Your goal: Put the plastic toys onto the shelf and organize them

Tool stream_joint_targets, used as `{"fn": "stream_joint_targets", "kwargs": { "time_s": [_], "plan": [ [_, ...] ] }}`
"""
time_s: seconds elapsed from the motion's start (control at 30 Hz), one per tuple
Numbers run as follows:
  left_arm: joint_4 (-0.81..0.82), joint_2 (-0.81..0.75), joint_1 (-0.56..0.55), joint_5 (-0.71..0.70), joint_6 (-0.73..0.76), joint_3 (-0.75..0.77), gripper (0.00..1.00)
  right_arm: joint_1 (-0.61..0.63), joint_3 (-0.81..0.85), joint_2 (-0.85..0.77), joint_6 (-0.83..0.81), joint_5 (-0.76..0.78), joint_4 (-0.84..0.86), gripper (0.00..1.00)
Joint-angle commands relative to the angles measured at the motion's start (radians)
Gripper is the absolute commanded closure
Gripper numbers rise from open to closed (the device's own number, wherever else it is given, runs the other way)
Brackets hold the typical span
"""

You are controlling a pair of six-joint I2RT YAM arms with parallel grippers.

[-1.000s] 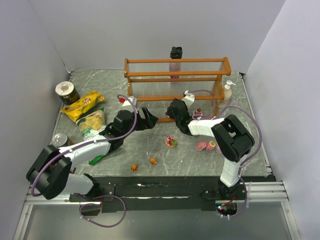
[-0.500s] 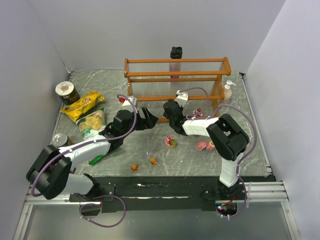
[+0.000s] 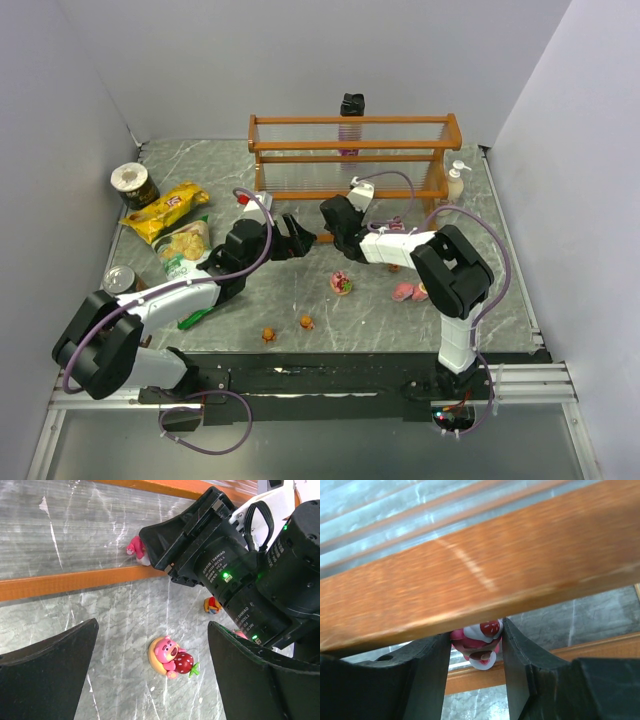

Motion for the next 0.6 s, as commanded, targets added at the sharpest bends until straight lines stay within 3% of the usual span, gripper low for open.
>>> {"fn": "stream_joint_targets", "kwargs": {
  "time_s": [0.0,0.57],
  "plan": [
    [0.045,-0.032,0.006,0.014,-0.009,-0.009,0.04,-0.028,0.022,0.017,0.057,-0.001,-0.094,0.83],
    [-0.049,-0.189,0.011,0.084,-0.071,-0.055,0.03,-0.005,0.082,0.08,-0.095,0.071,-0.237,0.79]
  ]
}}
